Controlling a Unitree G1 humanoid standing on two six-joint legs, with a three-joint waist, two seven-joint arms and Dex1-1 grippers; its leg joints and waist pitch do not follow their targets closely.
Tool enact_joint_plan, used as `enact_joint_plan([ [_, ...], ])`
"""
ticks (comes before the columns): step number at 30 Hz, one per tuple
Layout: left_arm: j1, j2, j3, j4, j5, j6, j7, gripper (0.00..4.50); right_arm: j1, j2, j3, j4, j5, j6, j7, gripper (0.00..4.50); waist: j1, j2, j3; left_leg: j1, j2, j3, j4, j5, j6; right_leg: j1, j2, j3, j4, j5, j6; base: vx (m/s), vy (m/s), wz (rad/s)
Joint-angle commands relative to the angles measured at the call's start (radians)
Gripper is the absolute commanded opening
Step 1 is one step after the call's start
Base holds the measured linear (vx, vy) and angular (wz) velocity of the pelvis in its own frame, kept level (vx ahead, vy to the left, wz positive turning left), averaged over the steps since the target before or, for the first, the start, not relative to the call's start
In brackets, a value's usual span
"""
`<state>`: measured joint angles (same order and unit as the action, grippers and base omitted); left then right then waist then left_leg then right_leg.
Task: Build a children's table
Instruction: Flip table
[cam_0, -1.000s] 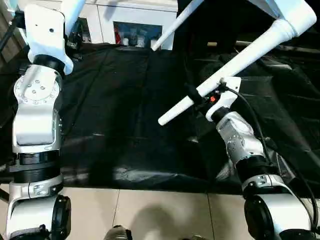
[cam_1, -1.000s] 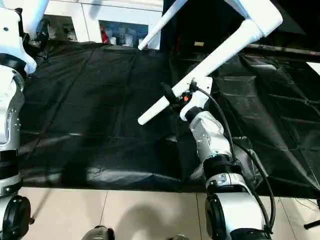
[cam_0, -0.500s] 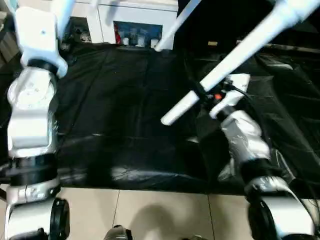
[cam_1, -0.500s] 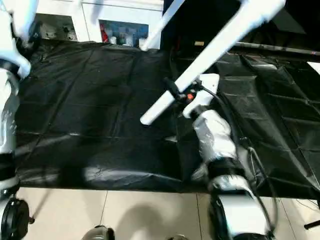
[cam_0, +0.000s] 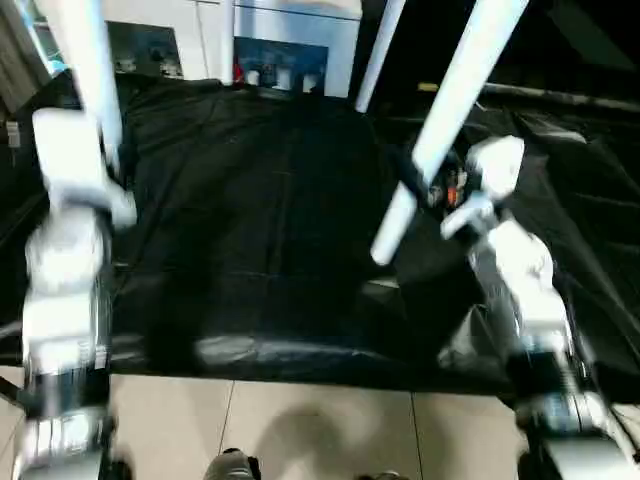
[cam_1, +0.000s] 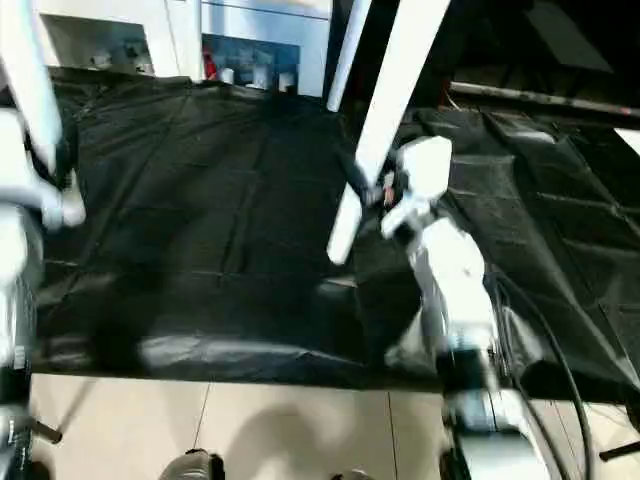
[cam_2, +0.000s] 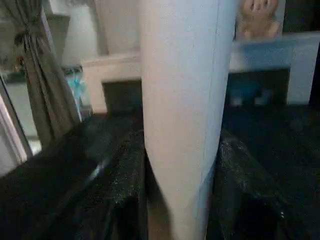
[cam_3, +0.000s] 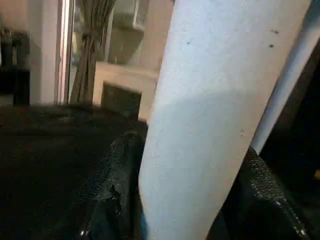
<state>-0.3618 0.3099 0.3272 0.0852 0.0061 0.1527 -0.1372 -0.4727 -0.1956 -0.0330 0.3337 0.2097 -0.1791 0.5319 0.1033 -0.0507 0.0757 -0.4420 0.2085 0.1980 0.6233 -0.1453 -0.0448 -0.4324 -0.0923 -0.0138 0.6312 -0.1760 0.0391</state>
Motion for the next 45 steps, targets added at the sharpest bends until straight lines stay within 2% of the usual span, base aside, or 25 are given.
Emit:
enact_joint_plan([
  [1,-0.002,0.015,-0.012,-0.11,0.019,-0.075,0.003,1.54,0.03,-0.026,-0.001,-0.039,-0.039,-0.013,-0.005,1.82,-0.007,0.022,-0.099,0.057,0.012,-0.009,-0.076,-0.222,-0.008,0.039,-0.013,0.006,-0.054,-0.043,-0.186,0.0,0.0,0.0],
  [5,0.124,-0.014,-0.011,-0.179,-0.007,-0.156,-0.019,1.54,0.096,-0.031,0.001,-0.003,-0.048,-0.043,-0.007,1.79,-0.009,0.021,-0.091,0.059,0.016,-0.013,-0.086,-0.326,-0.027,0.034,-0.018,0.009,-0.07,-0.168,-0.155,0.0,0.0,0.0],
  [6,0.127,-0.015,-0.011,-0.18,-0.009,-0.159,-0.02,1.54,0.097,-0.031,0.001,-0.001,-0.048,-0.044,-0.008,1.79,-0.011,0.012,-0.087,0.055,0.018,-0.014,-0.09,-0.35,-0.033,0.035,-0.02,0.01,-0.074,-0.2,-0.145,0.0,0.0,0.0],
  [10,0.214,-0.042,-0.029,-0.191,-0.052,-0.24,-0.059,1.54,0.105,-0.032,0.011,0.082,-0.063,-0.077,-0.002,1.79,-0.025,0.013,-0.081,0.062,0.015,-0.019,-0.097,-0.466,-0.062,0.023,-0.016,0.009,-0.089,-0.326,-0.111,0.0,0.0,0.0],
  [14,0.25,-0.057,-0.041,-0.193,-0.064,-0.27,-0.074,1.54,0.092,-0.036,0.03,0.147,-0.087,-0.103,0.007,1.79,-0.034,0.016,-0.073,0.085,0.012,-0.033,-0.098,-0.642,-0.101,0.008,-0.017,0.001,-0.116,-0.511,-0.075,0.0,0.0,0.0],
  [19,0.296,-0.055,-0.068,-0.134,-0.064,-0.303,-0.096,1.54,0.052,-0.036,0.048,0.232,-0.112,-0.119,0.0,1.79,-0.04,0.023,-0.075,0.083,0.013,-0.045,-0.111,-0.673,-0.109,0.017,-0.014,-0.008,-0.114,-0.442,-0.096,0.0,0.0,0.0],
  [20,0.302,-0.05,-0.076,-0.105,-0.063,-0.283,-0.105,1.89,0.045,-0.027,0.047,0.237,-0.098,-0.109,0.006,1.79,-0.043,0.015,-0.074,0.082,0.013,-0.045,-0.112,-0.684,-0.107,0.018,-0.013,-0.01,-0.116,-0.443,-0.098,0.0,0.0,0.0],
  [23,0.297,-0.042,-0.08,-0.066,-0.067,-0.254,-0.117,2.24,0.042,-0.009,0.036,0.243,-0.069,-0.085,0.003,1.79,-0.046,0.022,-0.069,0.094,0.012,-0.046,-0.111,-0.731,-0.109,0.008,-0.015,-0.013,-0.124,-0.486,-0.099,0.0,0.0,0.0],
  [25,0.292,-0.039,-0.081,-0.049,-0.07,-0.252,-0.123,2.32,0.045,-0.002,0.026,0.243,-0.058,-0.079,-0.011,2.48,-0.054,0.016,-0.062,0.099,0.011,-0.048,-0.111,-0.772,-0.114,0.006,-0.013,-0.023,-0.133,-0.541,-0.089,0.0,0.0,0.0],
  [29,0.289,-0.031,-0.085,-0.022,-0.074,-0.261,-0.128,2.61,0.054,0.007,0.024,0.247,-0.04,-0.082,-0.021,2.7,-0.065,0.023,-0.064,0.101,0.015,-0.061,-0.125,-0.831,-0.13,0.031,-0.016,-0.051,-0.14,-0.569,-0.084,0.0,0.0,0.0],
  [31,0.287,-0.028,-0.084,-0.014,-0.079,-0.262,-0.133,2.71,0.061,0.009,0.024,0.239,-0.036,-0.081,-0.021,2.89,-0.067,0.033,-0.061,0.096,0.023,-0.06,-0.15,-0.868,-0.128,0.047,-0.006,-0.07,-0.132,-0.525,-0.096,-0.051,0.014,-0.14],
  [32,0.287,-0.025,-0.084,-0.011,-0.078,-0.268,-0.132,2.83,0.067,0.011,0.023,0.231,-0.031,-0.077,-0.019,2.89,-0.065,0.039,-0.061,0.072,0.033,-0.055,-0.18,-0.883,-0.127,0.08,-0.002,-0.075,-0.086,-0.446,-0.114,-0.066,0.013,-0.13],
  [33,0.288,-0.021,-0.082,-0.008,-0.081,-0.271,-0.134,2.83,0.076,0.014,0.017,0.219,-0.026,-0.07,-0.023,2.89,-0.063,0.036,-0.058,0.059,0.036,-0.044,-0.198,-0.89,-0.123,0.089,0.006,-0.077,-0.065,-0.421,-0.118,-0.111,-0.014,-0.02],
  [34,0.29,-0.019,-0.079,-0.006,-0.084,-0.274,-0.135,3.04,0.083,0.017,0.012,0.208,-0.021,-0.064,-0.027,3.14,-0.033,0.028,-0.049,0.039,0.038,0.016,-0.239,-0.884,-0.113,0.089,0.028,-0.068,0.008,-0.456,-0.118,-0.111,-0.014,-0.02],
  [35,0.297,-0.02,-0.07,-0.012,-0.091,-0.285,-0.134,3.09,0.094,0.019,0.005,0.188,-0.014,-0.053,-0.03,3.27,-0.028,0.02,-0.047,0.054,0.029,0.035,-0.232,-0.852,-0.113,0.072,0.035,-0.064,-0.01,-0.543,-0.099,-0.087,-0.058,0.16],
  [36,0.303,-0.022,-0.067,-0.018,-0.095,-0.286,-0.135,3.22,0.1,0.018,0.002,0.179,-0.011,-0.049,-0.03,3.33,-0.041,-0.015,-0.046,0.196,-0.022,0.029,-0.012,-0.67,-0.109,-0.076,-0.032,-0.052,-0.214,-0.908,-0.037,0.0,0.0,0.0],
  [37,0.315,-0.025,-0.062,-0.03,-0.104,-0.289,-0.139,3.22,0.112,0.02,-0.002,0.159,-0.006,-0.043,-0.035,3.33,-0.058,-0.028,-0.034,0.171,-0.037,-0.035,0.088,-0.358,-0.039,-0.045,-0.153,-0.012,-0.266,-1.085,-0.018,0.0,0.0,0.0],
  [38,0.334,-0.027,-0.055,-0.043,-0.116,-0.293,-0.146,3.34,0.131,0.023,-0.005,0.127,0.008,-0.029,-0.034,3.42,-0.057,-0.026,-0.031,0.099,-0.029,-0.052,0.05,-0.264,-0.03,0.041,-0.161,-0.024,-0.227,-1.054,-0.005,0.058,0.038,-0.35],
  [39,0.342,-0.028,-0.052,-0.048,-0.121,-0.295,-0.148,3.46,0.138,0.024,-0.006,0.114,0.014,-0.023,-0.034,3.57,-0.035,0.007,-0.045,0.089,-0.003,-0.065,-0.019,-0.288,-0.043,0.093,-0.151,-0.036,-0.194,-0.948,-0.015,0.013,0.056,-0.42],
  [40,0.356,-0.03,-0.05,-0.058,-0.125,-0.301,-0.149,3.55,0.153,0.023,-0.006,0.092,0.016,-0.019,-0.037,3.69,-0.069,0.054,-0.043,0.104,0.039,-0.088,-0.133,-0.727,-0.077,0.095,-0.022,-0.123,-0.116,-0.481,-0.052,0.013,0.056,-0.42],
  [41,0.376,-0.04,-0.04,-0.077,-0.139,-0.311,-0.142,3.6,0.178,0.022,-0.003,0.05,0.017,-0.011,-0.039,3.77,-0.063,0.068,-0.036,0.086,0.065,-0.088,-0.182,-0.864,-0.073,0.12,-0.003,-0.132,-0.06,-0.324,-0.09,-0.142,0.003,-0.08],
  [42,0.39,-0.045,-0.036,-0.09,-0.145,-0.313,-0.14,3.68,0.193,0.023,-0.002,0.022,0.018,-0.008,-0.044,3.77,0.02,0.07,-0.023,-0.014,0.084,-0.033,-0.241,-1.031,-0.065,0.17,0.008,-0.131,0.115,-0.109,-0.12,-0.13,-0.042,0.11],
  [43,0.396,-0.049,-0.036,-0.097,-0.15,-0.312,-0.139,3.68,0.199,0.023,-0.002,0.009,0.019,-0.004,-0.046,3.77,0.043,0.067,-0.013,-0.024,0.083,0.006,-0.251,-1.04,-0.05,0.162,0.019,-0.119,0.149,-0.147,-0.105,-0.13,-0.042,0.11],
  [44,0.417,-0.063,-0.035,-0.122,-0.168,-0.306,-0.134,3.97,0.223,0.024,-0.001,-0.038,0.023,0.01,-0.055,3.77,0.066,0.04,-0.047,0.016,0.061,0.038,-0.204,-0.831,-0.09,0.169,0.008,-0.026,0.166,-0.481,-0.052,-0.05,-0.112,0.05],
  [45,0.439,-0.072,-0.047,-0.148,-0.173,-0.296,-0.136,3.97,0.245,0.025,-0.002,-0.083,0.019,0.032,-0.076,3.77,0.028,-0.038,-0.067,0.097,0.049,0.012,-0.092,-0.646,-0.101,0.105,-0.045,0.013,0.063,-0.819,0.04,0.007,-0.163,-0.09],
])
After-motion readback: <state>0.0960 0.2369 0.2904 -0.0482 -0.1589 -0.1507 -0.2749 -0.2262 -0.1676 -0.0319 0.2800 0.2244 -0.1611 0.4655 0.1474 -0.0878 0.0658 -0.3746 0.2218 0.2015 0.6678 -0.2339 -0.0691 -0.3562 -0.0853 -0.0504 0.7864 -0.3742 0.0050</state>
